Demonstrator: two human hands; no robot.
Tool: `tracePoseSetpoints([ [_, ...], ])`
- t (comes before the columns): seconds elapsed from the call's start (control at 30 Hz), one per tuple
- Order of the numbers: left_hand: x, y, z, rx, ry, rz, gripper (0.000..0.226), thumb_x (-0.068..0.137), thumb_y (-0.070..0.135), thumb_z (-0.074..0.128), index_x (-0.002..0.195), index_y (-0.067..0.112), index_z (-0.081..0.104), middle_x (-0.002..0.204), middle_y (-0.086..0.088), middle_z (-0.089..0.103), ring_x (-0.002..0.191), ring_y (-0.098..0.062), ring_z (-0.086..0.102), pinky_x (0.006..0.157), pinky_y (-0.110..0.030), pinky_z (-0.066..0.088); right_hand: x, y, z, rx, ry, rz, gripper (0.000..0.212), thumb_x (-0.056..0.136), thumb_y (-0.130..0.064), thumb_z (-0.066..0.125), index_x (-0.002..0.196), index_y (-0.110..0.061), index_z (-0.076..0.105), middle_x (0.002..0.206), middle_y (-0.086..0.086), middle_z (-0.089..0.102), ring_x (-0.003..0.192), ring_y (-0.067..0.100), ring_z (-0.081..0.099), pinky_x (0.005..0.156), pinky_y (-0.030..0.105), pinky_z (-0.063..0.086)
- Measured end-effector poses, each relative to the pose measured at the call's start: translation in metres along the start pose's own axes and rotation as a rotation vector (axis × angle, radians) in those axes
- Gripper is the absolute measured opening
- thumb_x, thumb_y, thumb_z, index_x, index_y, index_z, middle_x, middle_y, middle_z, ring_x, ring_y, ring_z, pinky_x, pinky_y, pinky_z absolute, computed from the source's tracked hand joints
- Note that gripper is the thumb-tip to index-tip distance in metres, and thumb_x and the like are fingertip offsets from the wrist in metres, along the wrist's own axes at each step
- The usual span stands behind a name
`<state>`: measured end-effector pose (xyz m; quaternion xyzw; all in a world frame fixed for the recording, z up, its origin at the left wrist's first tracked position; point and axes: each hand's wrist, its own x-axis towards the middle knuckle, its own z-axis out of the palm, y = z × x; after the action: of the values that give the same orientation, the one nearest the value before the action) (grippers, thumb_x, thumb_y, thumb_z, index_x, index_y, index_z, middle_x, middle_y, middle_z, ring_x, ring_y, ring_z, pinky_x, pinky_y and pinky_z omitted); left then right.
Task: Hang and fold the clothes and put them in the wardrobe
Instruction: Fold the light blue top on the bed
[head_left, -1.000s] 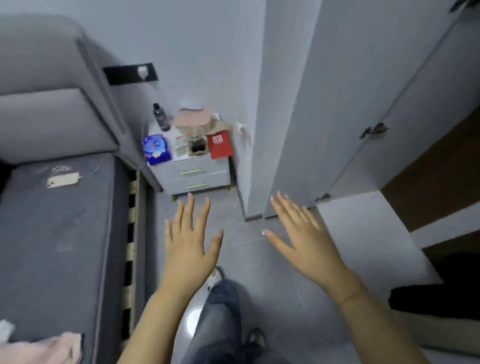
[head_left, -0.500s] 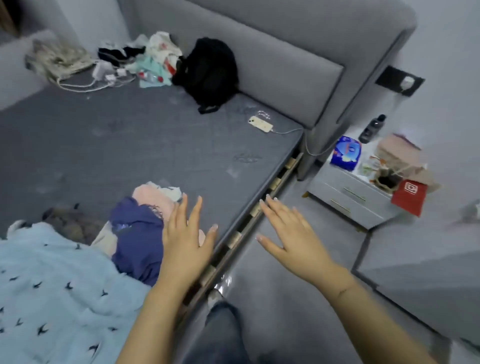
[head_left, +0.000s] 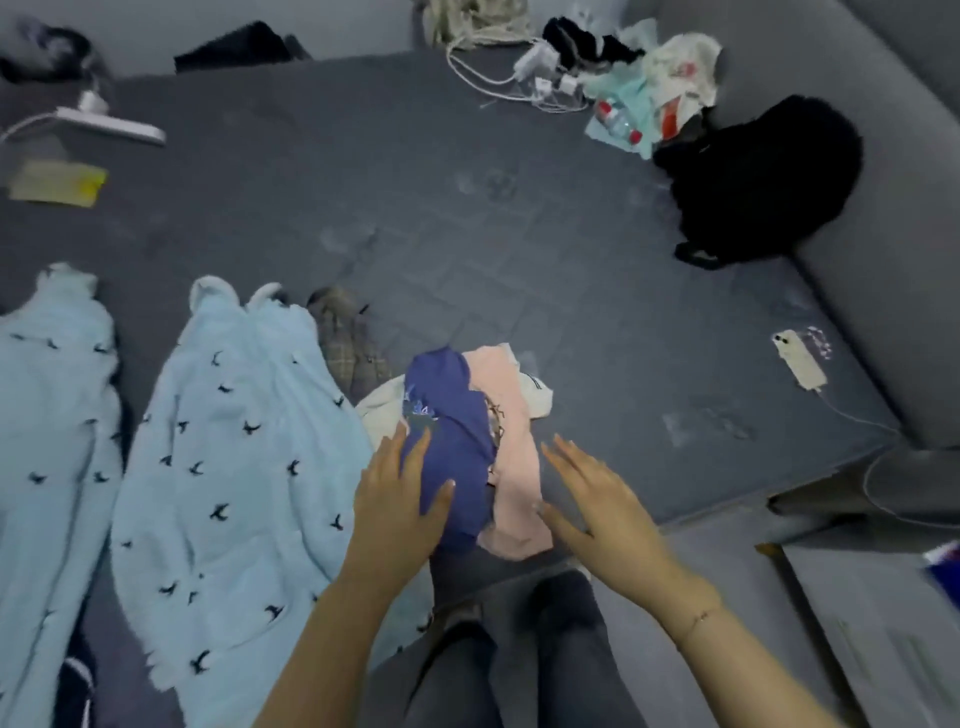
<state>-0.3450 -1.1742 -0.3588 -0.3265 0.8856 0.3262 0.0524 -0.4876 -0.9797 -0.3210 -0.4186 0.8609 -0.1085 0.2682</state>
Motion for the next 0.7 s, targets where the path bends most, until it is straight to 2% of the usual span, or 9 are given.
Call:
tracePoseSetpoints([
  [0.1, 0.029, -0.022, 0.030, -0.044, -0.039, -0.096, 0.068, 0.097, 0.045, 0.048, 0.154, 0.024, 0.016, 0.163, -0.003, 0.004, 0.149, -0.024, 0.012, 0.118, -0.040, 0.021, 0.050, 0.020, 0.015, 0.001, -0.076, -0.043, 0.064, 0.101, -0.041, 0.045, 0.155, -0.025, 0.015, 0.163, -0.006, 0.008, 0.148, 0.009, 0.012, 0.113, 0.013, 0.001],
  [0.2, 0.064, -0.038, 0.063, -0.038, -0.072, -0.176, 0.069, 0.098, 0.047, 0.045, 0.155, 0.028, 0.010, 0.163, 0.002, -0.003, 0.150, -0.020, 0.006, 0.119, -0.039, 0.017, 0.104, 0.043, 0.033, 0.021, -0.154, -0.067, 0.064, 0.101, -0.038, 0.047, 0.155, -0.023, 0.017, 0.162, -0.006, 0.010, 0.148, 0.011, 0.016, 0.116, 0.019, 0.010],
  [0.3, 0.104, -0.052, 0.101, -0.034, -0.055, -0.240, 0.070, 0.097, 0.050, 0.046, 0.154, 0.033, 0.009, 0.163, 0.004, -0.005, 0.150, -0.021, 0.004, 0.118, -0.041, 0.016, 0.158, 0.069, 0.057, 0.177, -0.197, -0.009, 0.061, 0.100, -0.031, 0.051, 0.154, -0.022, 0.023, 0.162, -0.004, 0.014, 0.147, 0.012, 0.018, 0.114, 0.019, 0.014],
  [0.37, 0.131, -0.065, 0.128, 0.020, -0.052, -0.304, 0.074, 0.094, 0.058, 0.044, 0.150, 0.044, -0.003, 0.162, 0.005, -0.014, 0.150, -0.023, -0.006, 0.118, -0.049, 0.013, 0.192, 0.086, 0.080, 0.282, -0.210, 0.049, 0.060, 0.100, -0.029, 0.053, 0.153, -0.021, 0.025, 0.162, 0.000, 0.016, 0.147, 0.013, 0.016, 0.115, 0.019, 0.014],
  [0.43, 0.159, -0.081, 0.156, 0.004, -0.088, -0.401, 0.079, 0.089, 0.068, 0.043, 0.143, 0.053, -0.013, 0.160, 0.008, -0.023, 0.148, -0.025, -0.017, 0.114, -0.062, 0.008, 0.223, 0.103, 0.106, 0.325, -0.203, 0.106, 0.065, 0.097, -0.030, 0.057, 0.153, -0.021, 0.024, 0.162, 0.004, 0.012, 0.149, 0.016, 0.012, 0.118, 0.027, 0.015],
  [0.5, 0.184, -0.097, 0.185, -0.078, -0.128, -0.507, 0.081, 0.086, 0.071, 0.044, 0.147, 0.054, -0.007, 0.159, 0.011, -0.025, 0.146, -0.027, -0.022, 0.109, -0.070, 0.002, 0.251, 0.119, 0.131, 0.352, -0.194, 0.170, 0.075, 0.093, -0.033, 0.064, 0.154, -0.022, 0.021, 0.163, 0.009, 0.006, 0.149, 0.022, 0.012, 0.118, 0.033, 0.019],
  [0.57, 0.201, -0.108, 0.215, -0.019, -0.142, -0.585, 0.077, 0.089, 0.070, 0.040, 0.149, 0.051, -0.005, 0.157, 0.012, -0.030, 0.145, -0.029, -0.027, 0.107, -0.073, -0.004, 0.276, 0.135, 0.154, 0.323, -0.215, 0.174, 0.081, 0.090, -0.035, 0.067, 0.154, -0.022, 0.019, 0.162, 0.013, 0.004, 0.148, 0.028, 0.016, 0.116, 0.035, 0.022],
  [0.63, 0.210, -0.112, 0.239, 0.106, -0.100, -0.630, 0.074, 0.091, 0.069, 0.034, 0.149, 0.048, -0.008, 0.154, 0.010, -0.036, 0.143, -0.031, -0.030, 0.105, -0.073, -0.011, 0.293, 0.150, 0.174, 0.173, -0.255, 0.106, 0.085, 0.088, -0.042, 0.066, 0.155, -0.027, 0.015, 0.161, 0.014, 0.004, 0.146, 0.031, 0.014, 0.114, 0.037, 0.021],
  [0.7, 0.214, -0.115, 0.255, 0.142, -0.038, -0.636, 0.073, 0.092, 0.067, 0.035, 0.149, 0.046, -0.005, 0.151, 0.010, -0.038, 0.144, -0.031, -0.029, 0.104, -0.071, -0.016, 0.301, 0.163, 0.189, 0.037, -0.228, 0.034, 0.088, 0.085, -0.047, 0.066, 0.154, -0.031, 0.014, 0.158, 0.011, 0.009, 0.142, 0.031, 0.014, 0.111, 0.039, 0.023],
])
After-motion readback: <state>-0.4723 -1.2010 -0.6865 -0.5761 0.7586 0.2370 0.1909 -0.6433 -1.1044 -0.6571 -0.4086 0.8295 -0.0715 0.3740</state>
